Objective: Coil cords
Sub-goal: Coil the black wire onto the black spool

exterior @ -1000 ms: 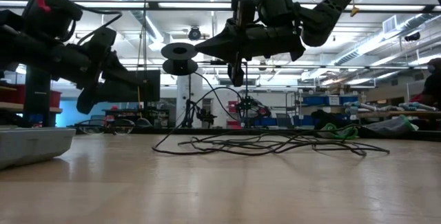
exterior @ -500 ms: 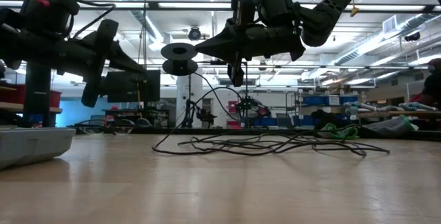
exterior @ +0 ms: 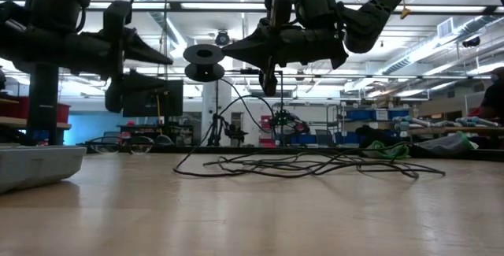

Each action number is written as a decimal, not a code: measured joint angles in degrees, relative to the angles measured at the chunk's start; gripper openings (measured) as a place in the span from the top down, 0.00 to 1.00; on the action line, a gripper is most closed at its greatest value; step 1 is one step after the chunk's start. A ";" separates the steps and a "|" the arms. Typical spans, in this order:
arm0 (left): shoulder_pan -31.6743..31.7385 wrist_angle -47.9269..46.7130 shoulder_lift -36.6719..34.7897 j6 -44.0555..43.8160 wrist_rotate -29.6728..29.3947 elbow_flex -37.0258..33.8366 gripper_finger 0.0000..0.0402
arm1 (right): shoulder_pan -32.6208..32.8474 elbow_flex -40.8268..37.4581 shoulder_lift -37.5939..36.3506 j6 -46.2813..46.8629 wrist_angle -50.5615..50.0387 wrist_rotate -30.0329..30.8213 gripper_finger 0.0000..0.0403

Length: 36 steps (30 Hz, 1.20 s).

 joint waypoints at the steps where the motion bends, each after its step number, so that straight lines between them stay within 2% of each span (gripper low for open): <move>1: -0.02 0.00 0.30 0.63 0.26 0.39 0.47 | 0.00 0.00 0.00 0.02 0.02 0.00 1.00; 11: -0.11 0.05 8.60 1.23 1.20 3.45 0.47 | -0.12 0.00 0.00 0.10 0.24 0.07 1.00; 16: -0.11 5.26 11.93 1.91 2.86 3.74 0.47 | -0.13 0.00 0.00 0.15 0.24 0.26 1.00; 36: -0.13 9.37 12.24 4.09 5.44 4.44 0.47 | -0.13 0.00 0.00 -0.39 2.57 1.41 1.00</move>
